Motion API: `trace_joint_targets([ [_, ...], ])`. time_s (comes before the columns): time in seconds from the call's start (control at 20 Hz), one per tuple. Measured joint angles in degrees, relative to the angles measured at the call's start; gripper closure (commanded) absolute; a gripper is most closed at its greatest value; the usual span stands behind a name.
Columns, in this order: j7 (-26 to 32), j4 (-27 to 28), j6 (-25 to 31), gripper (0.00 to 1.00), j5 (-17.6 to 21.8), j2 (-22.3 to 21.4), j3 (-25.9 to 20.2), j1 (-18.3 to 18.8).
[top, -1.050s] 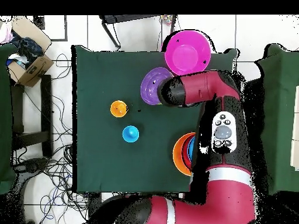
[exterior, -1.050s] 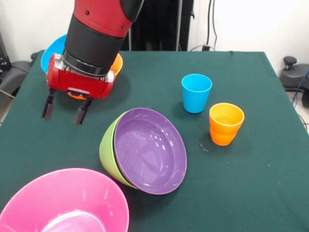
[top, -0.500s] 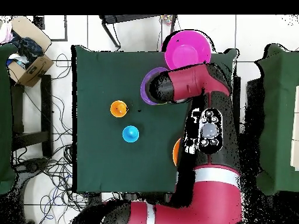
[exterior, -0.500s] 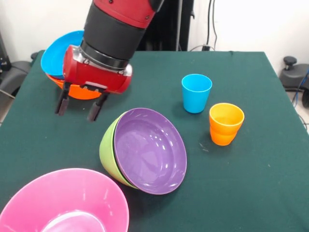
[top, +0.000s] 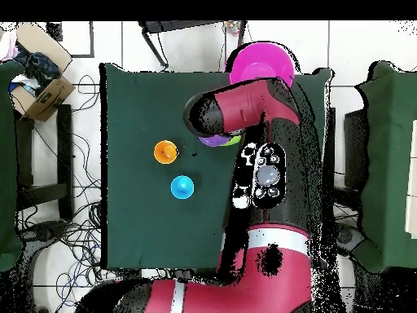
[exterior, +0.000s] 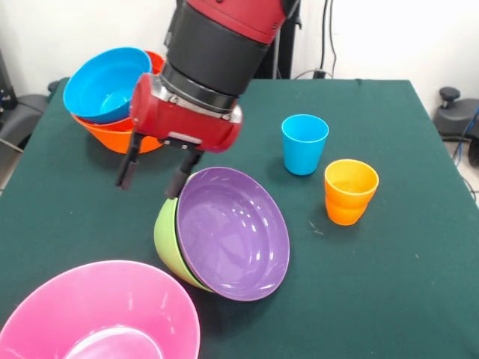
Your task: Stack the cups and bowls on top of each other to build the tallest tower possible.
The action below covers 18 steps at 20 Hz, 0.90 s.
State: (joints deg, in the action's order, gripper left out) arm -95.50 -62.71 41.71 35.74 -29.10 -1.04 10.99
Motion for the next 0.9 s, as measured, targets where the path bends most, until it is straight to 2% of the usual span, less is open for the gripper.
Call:
trace_joint_targets([
  [0.55, -0.2, 0.4, 0.0, 0.0, -3.4, 0.4, 4.1, -4.3],
  [0.9, -1.7, 0.3, 0.0, 0.0, -5.2, 0.5, 6.3, -5.1],
])
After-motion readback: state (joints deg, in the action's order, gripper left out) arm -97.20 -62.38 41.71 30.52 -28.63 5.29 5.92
